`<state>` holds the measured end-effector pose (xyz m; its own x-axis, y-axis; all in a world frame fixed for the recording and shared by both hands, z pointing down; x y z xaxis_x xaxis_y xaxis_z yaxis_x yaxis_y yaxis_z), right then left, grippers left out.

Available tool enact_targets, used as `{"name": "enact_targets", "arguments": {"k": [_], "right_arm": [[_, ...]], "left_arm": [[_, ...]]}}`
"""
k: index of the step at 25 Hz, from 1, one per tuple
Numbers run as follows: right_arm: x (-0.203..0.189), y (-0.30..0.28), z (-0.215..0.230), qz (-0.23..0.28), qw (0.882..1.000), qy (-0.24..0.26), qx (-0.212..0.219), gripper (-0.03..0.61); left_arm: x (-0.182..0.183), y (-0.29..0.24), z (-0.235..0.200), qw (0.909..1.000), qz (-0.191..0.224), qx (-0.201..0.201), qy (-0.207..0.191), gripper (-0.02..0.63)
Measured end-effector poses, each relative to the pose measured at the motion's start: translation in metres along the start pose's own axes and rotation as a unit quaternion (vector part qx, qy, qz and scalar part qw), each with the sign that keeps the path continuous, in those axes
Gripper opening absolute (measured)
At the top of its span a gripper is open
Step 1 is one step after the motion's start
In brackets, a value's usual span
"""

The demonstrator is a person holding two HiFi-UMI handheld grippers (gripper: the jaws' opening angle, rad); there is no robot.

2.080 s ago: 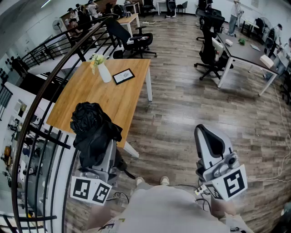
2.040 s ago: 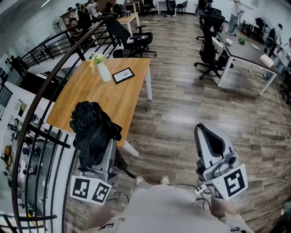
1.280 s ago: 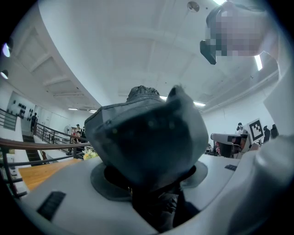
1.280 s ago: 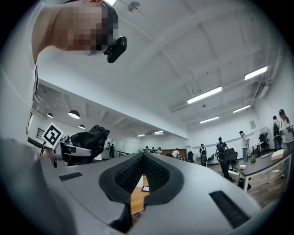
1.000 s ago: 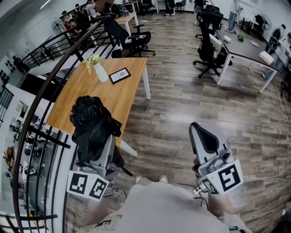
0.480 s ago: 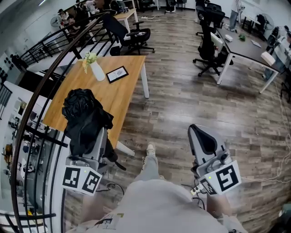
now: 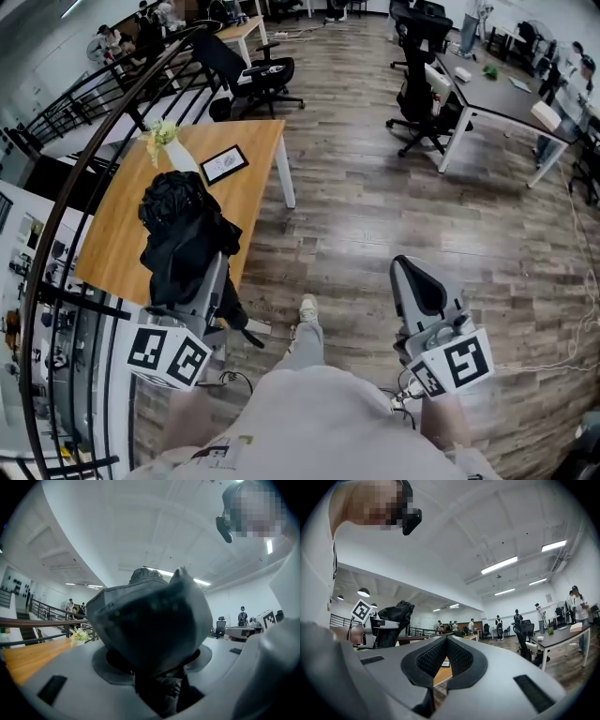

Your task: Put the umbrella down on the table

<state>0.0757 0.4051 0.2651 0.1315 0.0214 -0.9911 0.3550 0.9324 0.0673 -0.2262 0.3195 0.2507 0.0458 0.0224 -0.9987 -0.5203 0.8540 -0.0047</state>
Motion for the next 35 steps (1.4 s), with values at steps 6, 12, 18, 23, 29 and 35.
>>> {"name": "enact_targets", "arguments": {"k": [6,12,18,23,29,35], "right_arm": [[-0.005,-0.075,0.048,-0.019,1.0,-0.004,-0.015,0.028],[-0.014,-0.18,0.086,-0.041,0.999,0.004,-0.015,0.028],[-0.021,-0.295,0.115,-0.061,0.998,0.026,-0.009,0.026],[-0.022,-0.377,0.133,-0.088,0.995,0.037,-0.006,0.028],[-0.028,-0.439,0.146,-0.119,0.992,0.041,-0.01,0.028],[-0.036,-0.476,0.154,-0.132,0.991,0.03,-0.002,0.028]], "left_arm": [[-0.019,-0.091,-0.032,0.9992,-0.03,-0.015,0.022,0.264],[-0.042,-0.184,-0.088,0.9976,-0.052,-0.026,0.039,0.264],[-0.06,-0.266,-0.155,0.9957,-0.076,-0.028,0.044,0.264],[-0.075,-0.321,-0.204,0.9924,-0.108,-0.025,0.054,0.264],[-0.086,-0.37,-0.245,0.9904,-0.12,-0.027,0.062,0.264],[-0.095,-0.397,-0.268,0.9905,-0.127,-0.02,0.049,0.264]]}}
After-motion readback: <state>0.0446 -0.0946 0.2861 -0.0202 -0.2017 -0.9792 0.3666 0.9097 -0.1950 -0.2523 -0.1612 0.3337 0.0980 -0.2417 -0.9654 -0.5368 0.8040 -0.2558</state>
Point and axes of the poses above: the fingertips, and each gripper's own axes: y backward along the fingers, z to its right, x out of its top, the point moved 4 cm from there along y, backward along the fingers, and after that the axes turned 7 degrees about -y, right-handed, at the moved point
